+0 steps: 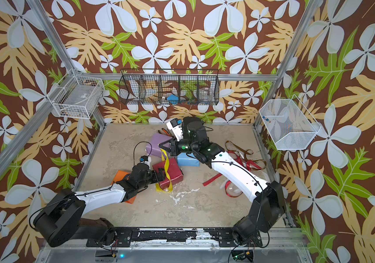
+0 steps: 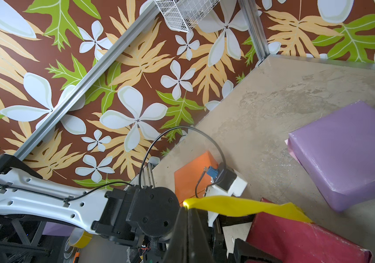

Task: Untie the ribbon bows on the gift boxes
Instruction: Pull the ribbon from the gift box.

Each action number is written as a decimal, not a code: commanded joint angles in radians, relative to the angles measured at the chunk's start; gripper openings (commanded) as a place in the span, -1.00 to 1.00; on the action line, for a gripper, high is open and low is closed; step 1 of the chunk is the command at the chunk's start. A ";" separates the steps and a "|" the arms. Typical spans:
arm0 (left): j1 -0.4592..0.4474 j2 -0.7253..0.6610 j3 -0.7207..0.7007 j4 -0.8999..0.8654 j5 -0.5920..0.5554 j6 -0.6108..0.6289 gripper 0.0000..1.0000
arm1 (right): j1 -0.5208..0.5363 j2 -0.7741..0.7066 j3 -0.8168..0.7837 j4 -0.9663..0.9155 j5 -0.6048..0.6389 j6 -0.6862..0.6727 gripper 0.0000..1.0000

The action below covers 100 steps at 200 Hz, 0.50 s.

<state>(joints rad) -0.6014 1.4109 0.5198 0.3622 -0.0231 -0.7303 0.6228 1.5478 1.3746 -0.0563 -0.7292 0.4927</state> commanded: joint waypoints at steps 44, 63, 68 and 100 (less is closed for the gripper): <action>0.002 0.126 0.006 0.118 0.037 0.009 0.99 | 0.000 -0.010 0.003 0.048 -0.051 0.023 -1.00; 0.002 0.153 0.003 0.104 0.029 0.015 0.99 | -0.001 -0.015 0.074 0.000 -0.038 0.003 -1.00; 0.002 0.159 0.005 0.100 0.030 0.018 0.99 | 0.000 -0.017 0.093 -0.013 -0.030 -0.002 -1.00; 0.001 0.174 0.015 0.071 0.031 0.029 0.99 | -0.002 -0.022 0.205 -0.073 -0.007 -0.017 -1.00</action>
<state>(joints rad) -0.6014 1.5734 0.5320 0.5285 0.0227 -0.7303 0.6224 1.5352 1.5238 -0.1078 -0.7486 0.4923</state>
